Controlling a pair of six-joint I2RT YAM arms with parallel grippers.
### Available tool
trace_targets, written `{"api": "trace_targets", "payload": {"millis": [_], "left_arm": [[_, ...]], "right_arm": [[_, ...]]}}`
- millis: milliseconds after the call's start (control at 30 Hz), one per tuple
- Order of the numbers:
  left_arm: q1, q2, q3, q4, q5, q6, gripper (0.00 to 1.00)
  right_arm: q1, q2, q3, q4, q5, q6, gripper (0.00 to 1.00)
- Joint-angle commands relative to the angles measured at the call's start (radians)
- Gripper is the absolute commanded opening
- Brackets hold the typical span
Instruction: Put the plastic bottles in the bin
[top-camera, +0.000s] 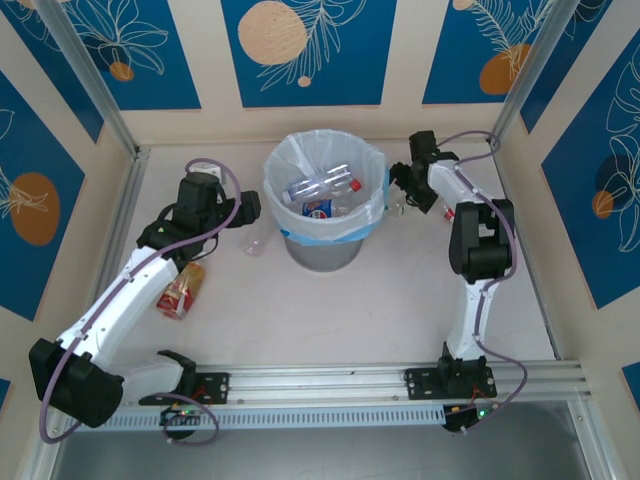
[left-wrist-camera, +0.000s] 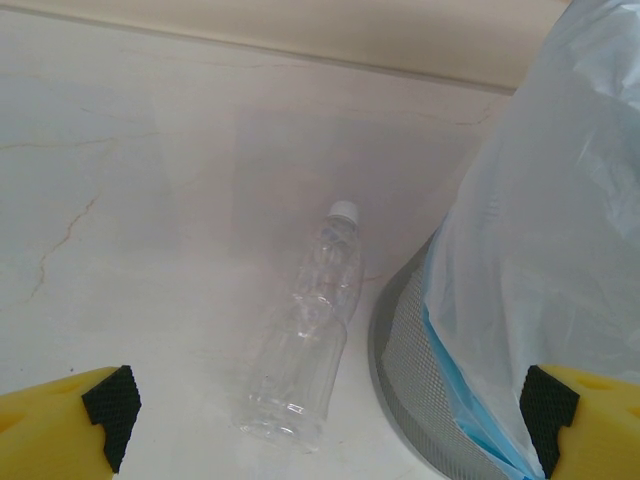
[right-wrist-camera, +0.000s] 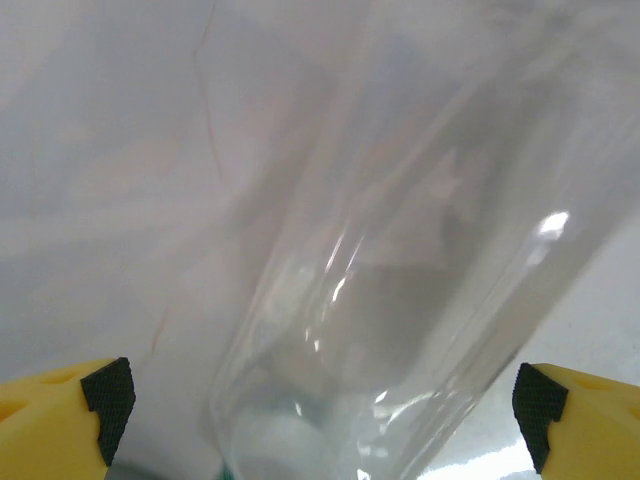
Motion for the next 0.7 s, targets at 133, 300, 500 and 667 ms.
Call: {"api": "trace_targets", "payload": {"millis": [133,300,500,667], "left_arm": [[0.015,-0.004,-0.002,0.005,-0.006,0.000,0.99],[0.016,-0.005,-0.005,0.005,-0.013,0.005,0.99],[0.017,-0.007,-0.009,0.007,-0.011,0.000,0.99],[0.018,-0.005,-0.011,0.009,-0.004,-0.005,0.99]], "right_arm": [[0.023,0.131,0.121,-0.132,0.148,0.138,0.99],[0.027,0.170,0.129,-0.123,0.093,0.069,0.97],[0.044,0.153,0.098,-0.117,0.112,-0.037,0.86],[0.052,0.103,0.028,-0.096,0.104,-0.150,0.75]]}}
